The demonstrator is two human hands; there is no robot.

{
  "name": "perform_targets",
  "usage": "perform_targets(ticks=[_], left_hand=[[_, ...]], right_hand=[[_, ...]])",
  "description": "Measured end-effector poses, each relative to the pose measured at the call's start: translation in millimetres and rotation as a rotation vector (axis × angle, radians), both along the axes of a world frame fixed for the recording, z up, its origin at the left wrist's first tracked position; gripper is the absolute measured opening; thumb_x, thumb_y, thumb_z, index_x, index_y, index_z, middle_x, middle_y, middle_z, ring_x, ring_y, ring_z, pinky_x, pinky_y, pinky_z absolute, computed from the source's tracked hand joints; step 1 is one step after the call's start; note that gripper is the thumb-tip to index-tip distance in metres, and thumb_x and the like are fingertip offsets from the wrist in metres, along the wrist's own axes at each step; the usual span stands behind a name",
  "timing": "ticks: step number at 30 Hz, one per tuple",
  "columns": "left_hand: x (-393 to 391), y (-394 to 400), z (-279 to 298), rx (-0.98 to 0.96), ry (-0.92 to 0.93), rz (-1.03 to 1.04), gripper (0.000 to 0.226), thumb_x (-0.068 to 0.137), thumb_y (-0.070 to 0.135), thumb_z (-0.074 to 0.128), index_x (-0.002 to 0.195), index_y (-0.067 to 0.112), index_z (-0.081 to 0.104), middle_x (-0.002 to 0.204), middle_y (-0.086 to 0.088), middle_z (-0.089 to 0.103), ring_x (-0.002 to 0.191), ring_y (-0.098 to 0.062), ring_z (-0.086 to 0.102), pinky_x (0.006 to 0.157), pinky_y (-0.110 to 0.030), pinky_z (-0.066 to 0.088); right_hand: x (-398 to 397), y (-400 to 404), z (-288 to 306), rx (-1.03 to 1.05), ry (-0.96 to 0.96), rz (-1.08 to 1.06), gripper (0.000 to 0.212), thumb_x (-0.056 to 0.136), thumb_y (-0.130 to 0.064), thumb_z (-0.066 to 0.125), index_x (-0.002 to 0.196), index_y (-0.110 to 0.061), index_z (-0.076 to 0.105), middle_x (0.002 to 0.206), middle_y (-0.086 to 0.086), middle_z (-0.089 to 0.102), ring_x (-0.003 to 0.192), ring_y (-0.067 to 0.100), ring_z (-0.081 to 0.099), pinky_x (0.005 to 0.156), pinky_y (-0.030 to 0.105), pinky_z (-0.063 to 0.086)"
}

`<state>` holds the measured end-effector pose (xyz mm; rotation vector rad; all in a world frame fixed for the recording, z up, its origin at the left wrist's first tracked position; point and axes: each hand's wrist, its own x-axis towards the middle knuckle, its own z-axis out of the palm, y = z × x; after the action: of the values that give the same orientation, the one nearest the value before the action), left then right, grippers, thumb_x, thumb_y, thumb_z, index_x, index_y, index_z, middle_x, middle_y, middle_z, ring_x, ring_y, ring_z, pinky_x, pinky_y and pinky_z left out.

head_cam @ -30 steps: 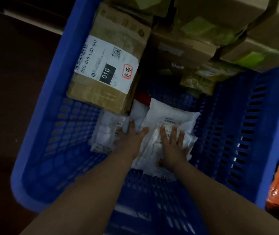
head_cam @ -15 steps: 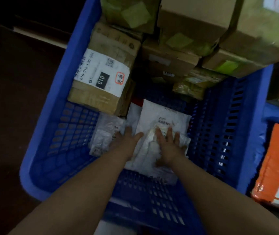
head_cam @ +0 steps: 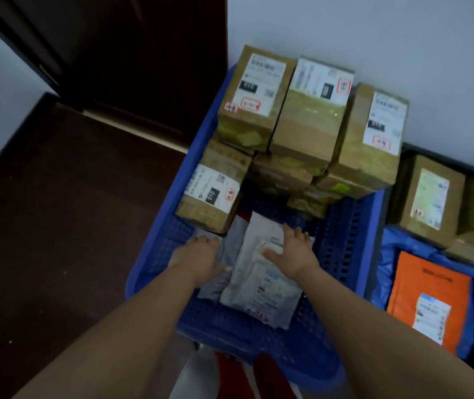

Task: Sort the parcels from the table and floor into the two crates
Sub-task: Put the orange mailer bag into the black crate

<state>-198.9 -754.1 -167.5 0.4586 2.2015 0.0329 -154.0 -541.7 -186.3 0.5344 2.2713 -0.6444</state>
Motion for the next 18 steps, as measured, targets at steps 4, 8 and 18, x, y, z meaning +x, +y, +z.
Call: perform_targets(ticks=[4, 8, 18], left_hand=[[-14.8, -5.5, 19.9, 0.063, 0.062, 0.07, 0.063, 0.093, 0.063, 0.04, 0.137, 0.018, 0.047, 0.134, -0.007, 0.048, 0.121, -0.023, 0.047, 0.092, -0.039, 0.047], [-29.5, -5.6, 25.2, 0.153, 0.102, 0.086, 0.043, 0.099, 0.046, 0.044, 0.125, 0.013, 0.054, 0.123, -0.009, 0.057, 0.111, -0.024, 0.054, 0.088, -0.039, 0.049], [-44.9, -9.0, 19.5, 0.15, 0.059, 0.032, 0.038, 0.1, 0.024, 0.047, 0.135, 0.011, 0.051, 0.125, -0.013, 0.058, 0.109, -0.027, 0.056, 0.088, -0.042, 0.05]], right_hand=[[-29.8, -5.3, 25.5, -0.132, 0.195, -0.322, 0.094, 0.088, -0.063, 0.052, 0.153, -0.007, 0.014, 0.157, 0.014, 0.023, 0.143, 0.033, 0.023, 0.117, 0.044, 0.025], [-66.7, -5.1, 44.7, -0.317, 0.34, -0.729, 0.085, 0.092, -0.061, 0.044, 0.149, -0.002, 0.02, 0.147, 0.015, 0.041, 0.132, 0.032, 0.042, 0.1, 0.033, 0.037], [-151.9, 10.9, 68.1, -0.497, 0.303, -1.097, 0.065, 0.099, -0.057, 0.031, 0.142, -0.009, 0.037, 0.108, 0.003, 0.048, 0.105, 0.023, 0.049, 0.102, 0.042, 0.043]])
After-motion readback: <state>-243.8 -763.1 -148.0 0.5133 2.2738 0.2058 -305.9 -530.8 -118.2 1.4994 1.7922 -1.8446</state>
